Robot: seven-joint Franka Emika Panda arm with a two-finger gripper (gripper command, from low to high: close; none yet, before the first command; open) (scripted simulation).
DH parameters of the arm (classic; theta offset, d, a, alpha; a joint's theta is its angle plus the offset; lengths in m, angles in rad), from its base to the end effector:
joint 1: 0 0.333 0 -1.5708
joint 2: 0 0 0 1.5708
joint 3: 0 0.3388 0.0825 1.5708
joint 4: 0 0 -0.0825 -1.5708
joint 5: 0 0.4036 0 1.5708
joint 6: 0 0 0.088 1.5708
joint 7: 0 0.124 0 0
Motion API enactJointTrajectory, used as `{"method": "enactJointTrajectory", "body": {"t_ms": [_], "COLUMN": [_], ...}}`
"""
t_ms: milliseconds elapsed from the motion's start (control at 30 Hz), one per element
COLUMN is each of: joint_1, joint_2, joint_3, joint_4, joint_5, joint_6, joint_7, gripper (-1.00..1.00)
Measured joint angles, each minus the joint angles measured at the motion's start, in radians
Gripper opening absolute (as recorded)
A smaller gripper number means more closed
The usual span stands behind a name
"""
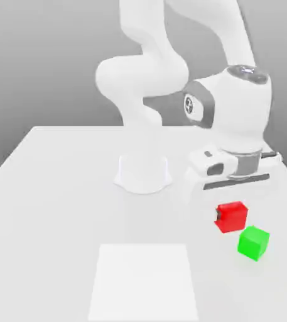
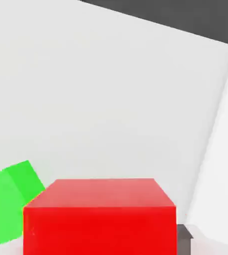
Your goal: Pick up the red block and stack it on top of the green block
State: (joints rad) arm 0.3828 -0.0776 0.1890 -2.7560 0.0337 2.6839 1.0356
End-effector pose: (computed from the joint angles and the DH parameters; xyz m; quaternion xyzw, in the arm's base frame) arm 0.3366 0.2136 0.2289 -0.9696 0.2447 -0.0014 0.0017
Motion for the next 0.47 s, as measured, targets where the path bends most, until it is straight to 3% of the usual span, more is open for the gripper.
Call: {"method": "enactJointTrajectory", "body": {"t_ms": [133, 333, 367, 467], "joint_1": [0.067, 0.067, 0.074, 0.074], "joint_2": [0.009, 0.175, 0.206, 0.206], "joint_3": [0.053, 0.036, 0.026, 0.026], "joint_4": [0.024, 0.037, 0.037, 0.037], "joint_5": [0.001, -0.111, -0.133, -0.133], "joint_6": [-0.017, 0.132, 0.16, 0.16], "joint_7": [0.113, 0.213, 0.228, 0.228], "gripper": [-1.0, -1.0, 1.0, 1.0]}}
